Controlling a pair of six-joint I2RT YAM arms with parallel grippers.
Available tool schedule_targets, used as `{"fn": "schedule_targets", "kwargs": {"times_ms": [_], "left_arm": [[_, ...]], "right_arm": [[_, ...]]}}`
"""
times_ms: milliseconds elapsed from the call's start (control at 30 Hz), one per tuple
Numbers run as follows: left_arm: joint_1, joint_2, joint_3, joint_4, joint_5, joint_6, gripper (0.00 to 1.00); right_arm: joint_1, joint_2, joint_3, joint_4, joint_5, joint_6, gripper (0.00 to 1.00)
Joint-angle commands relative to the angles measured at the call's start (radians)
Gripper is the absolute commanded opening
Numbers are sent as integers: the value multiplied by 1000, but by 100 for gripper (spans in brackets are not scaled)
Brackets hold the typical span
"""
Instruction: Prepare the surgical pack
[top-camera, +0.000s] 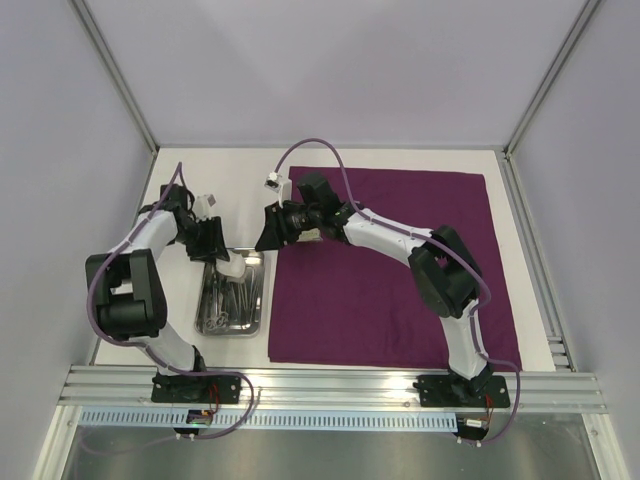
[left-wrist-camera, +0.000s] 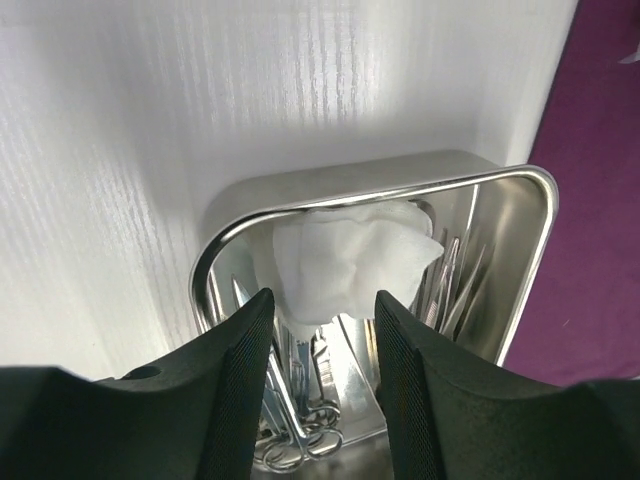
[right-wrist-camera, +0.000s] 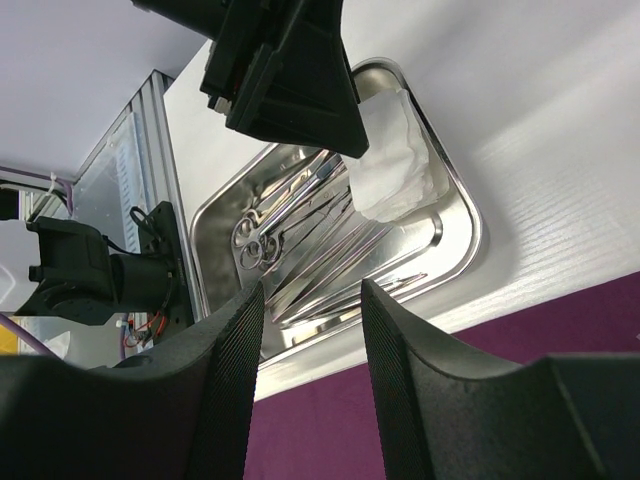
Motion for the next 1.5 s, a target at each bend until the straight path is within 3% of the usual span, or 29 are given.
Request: {"fn": "schedule_targets", "kwargs": {"times_ms": [0, 167, 333, 533, 1200, 1467], "left_arm": [[-10, -65, 56, -43, -48, 14, 53], [-37, -140, 67, -51, -136, 34, 51], [-158, -159, 33, 10, -245, 136, 28], [-208, -35, 35, 33, -320, 140, 17], [-182, -39, -42, 76, -412, 132, 17], [-182, -128, -8, 67, -312, 167, 25]], "right_arm": [[-1, -72, -4, 20, -15, -11, 45], [-1, -86, -20, 22, -11, -17, 46], [-1, -92, -35, 23, -8, -14, 45], [-2, -131, -73, 20, 3, -30, 45], [-31, -195, -149, 14, 38, -38, 45], [-70, -272, -155, -133, 225, -9, 46]]}}
